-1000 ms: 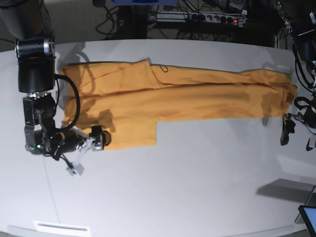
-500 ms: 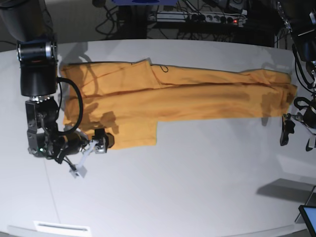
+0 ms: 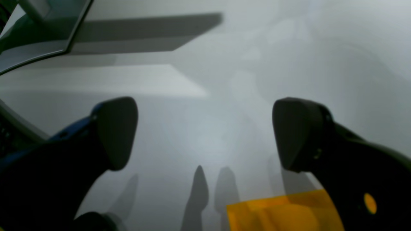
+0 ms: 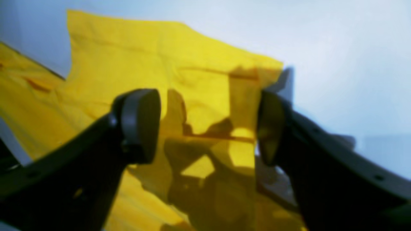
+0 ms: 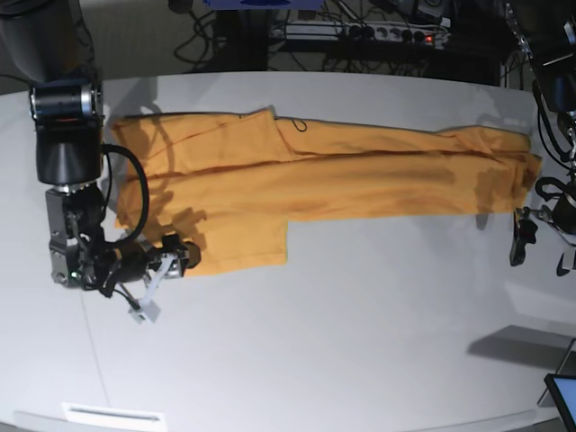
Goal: Fold the T-shirt properly
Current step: 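Move the right gripper onto the shirt's end and pinch the fabric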
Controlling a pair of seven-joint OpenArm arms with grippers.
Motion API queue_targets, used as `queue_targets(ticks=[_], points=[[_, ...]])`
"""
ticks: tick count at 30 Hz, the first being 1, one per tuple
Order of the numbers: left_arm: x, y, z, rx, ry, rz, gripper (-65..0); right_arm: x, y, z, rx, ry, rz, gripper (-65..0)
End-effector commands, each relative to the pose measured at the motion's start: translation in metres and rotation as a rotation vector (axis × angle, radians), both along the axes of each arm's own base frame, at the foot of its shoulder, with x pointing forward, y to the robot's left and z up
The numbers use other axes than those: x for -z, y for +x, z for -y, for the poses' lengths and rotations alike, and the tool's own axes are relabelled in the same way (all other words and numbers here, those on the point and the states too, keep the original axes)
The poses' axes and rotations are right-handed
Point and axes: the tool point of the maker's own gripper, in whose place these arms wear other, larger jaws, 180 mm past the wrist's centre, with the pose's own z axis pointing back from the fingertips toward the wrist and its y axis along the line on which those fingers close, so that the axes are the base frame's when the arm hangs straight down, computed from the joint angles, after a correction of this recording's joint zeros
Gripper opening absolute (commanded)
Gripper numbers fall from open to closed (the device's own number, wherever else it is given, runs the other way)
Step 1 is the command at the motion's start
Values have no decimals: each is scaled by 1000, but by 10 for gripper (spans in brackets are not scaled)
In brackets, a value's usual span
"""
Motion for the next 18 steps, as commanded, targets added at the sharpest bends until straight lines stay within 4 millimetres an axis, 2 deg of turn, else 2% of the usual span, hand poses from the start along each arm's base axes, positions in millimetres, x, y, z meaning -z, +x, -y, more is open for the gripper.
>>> queue_targets(ticks=[1, 5, 8, 11, 12, 18], points=[[-30, 8, -10, -3, 24, 75, 0, -8, 7, 3, -6, -7, 14, -277], [-30, 8, -10, -3, 24, 75, 0, -7, 8, 4, -3, -6, 7, -318], [-30, 8, -10, -3, 24, 75, 0, -8, 8, 4, -2, -4, 8, -448], [-30, 8, -9, -3, 23, 75, 0, -9, 9, 4, -1, 0, 10, -617], [-30, 8, -9, -3, 23, 75, 0, -9, 9, 4, 1, -1, 9, -650], [-29, 8, -9, -3, 21, 75, 0, -10, 10, 4, 0, -2, 15, -650]])
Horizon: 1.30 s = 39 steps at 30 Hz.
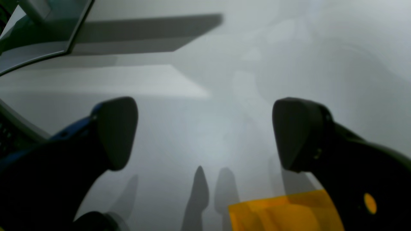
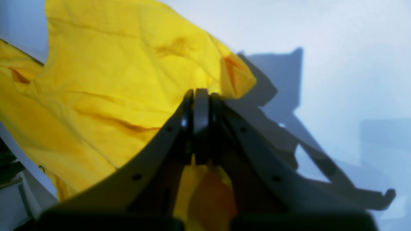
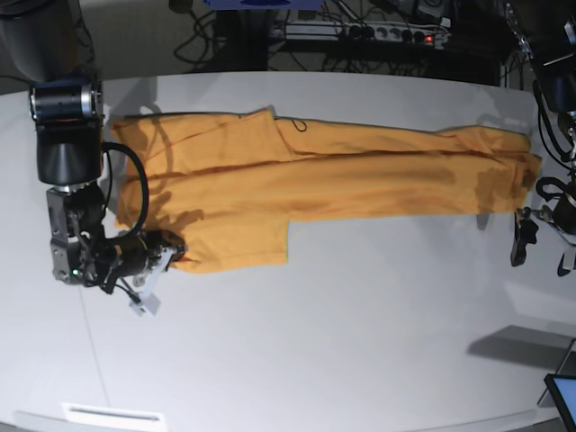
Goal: Fold the T-shirt properly
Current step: 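Move the right gripper onto the shirt's end and pinch the fabric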
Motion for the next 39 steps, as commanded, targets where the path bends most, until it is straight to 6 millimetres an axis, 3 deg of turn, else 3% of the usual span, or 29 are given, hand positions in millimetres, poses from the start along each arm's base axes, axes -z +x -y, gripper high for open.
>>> queue_targets(ticks=[1, 13, 18, 22, 27, 31, 35, 39], points=[[-28, 8, -8, -3, 20, 72, 0, -19, 17, 0, 6, 11, 55, -650], [-18, 0, -8, -1, 19, 46, 0, -54, 53, -1, 31, 33, 181, -650], [-18, 0, -8, -1, 19, 46, 0, -61, 58, 0, 29, 32, 199, -650], [-18, 0, -8, -1, 19, 46, 0, -82, 64, -2, 6, 16, 268, -650], [-18, 0, -8, -1, 19, 46, 0, -98, 57, 6, -43, -40, 274, -650], [-18, 0, -8, -1, 20, 46, 0, -87, 42, 8, -58, -61, 225, -650], [-17, 0, -8, -2, 21, 44, 0, -67, 25, 23, 1, -36, 166, -650], [-17, 0, -8, -2, 21, 44, 0, -66, 14, 25, -6, -47, 168, -650]])
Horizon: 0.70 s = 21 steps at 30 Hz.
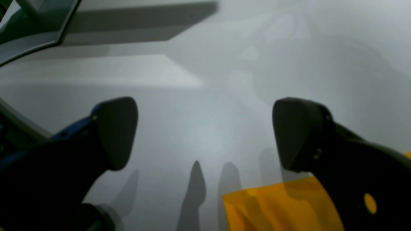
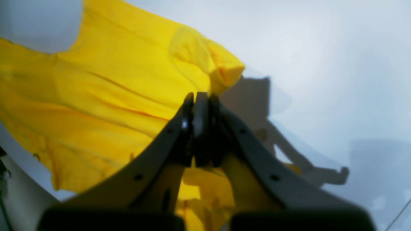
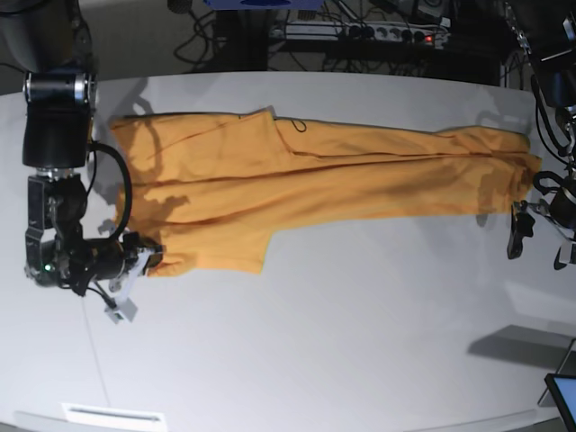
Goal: Fold the T-shirt properly
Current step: 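Move the right gripper onto the shirt's end and pinch the fabric, then lift the pinched end with the right gripper and fold it inward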
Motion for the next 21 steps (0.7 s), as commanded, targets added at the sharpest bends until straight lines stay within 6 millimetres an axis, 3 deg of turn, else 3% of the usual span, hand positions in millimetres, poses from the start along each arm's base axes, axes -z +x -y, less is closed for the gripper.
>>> queue_targets(ticks=[1, 6, 14, 17, 21], points=[[-28, 7, -10, -5, 23, 67, 0, -28, 17, -3, -8, 16, 91, -650], [-28, 8, -10, -5, 22, 70, 0, -43, 10, -8, -43, -8, 154, -650], [-28, 8, -10, -5, 22, 69, 0, -24, -11, -9, -48, -10, 109, -650], [-25, 8, -7, 4, 22, 60, 0, -35, -13, -13, -65, -20, 154, -650], [-5, 11, 14, 72, 33, -4, 0, -52, -17, -19, -90, -32, 226, -650]])
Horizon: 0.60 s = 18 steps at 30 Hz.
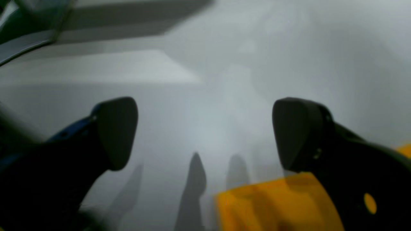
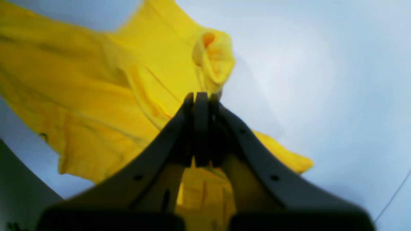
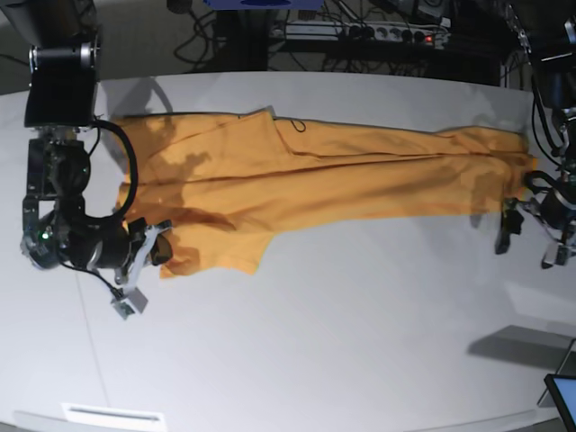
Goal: Fold the T-shirt properly
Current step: 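Lift the pinched end with the right gripper and fold it inward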
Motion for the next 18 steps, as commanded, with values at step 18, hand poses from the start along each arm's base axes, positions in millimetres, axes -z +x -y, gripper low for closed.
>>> queue_targets(ticks=[18], points=[[-17, 11, 3, 10, -15, 60, 0, -21, -43, -14, -64, -21, 115, -650]])
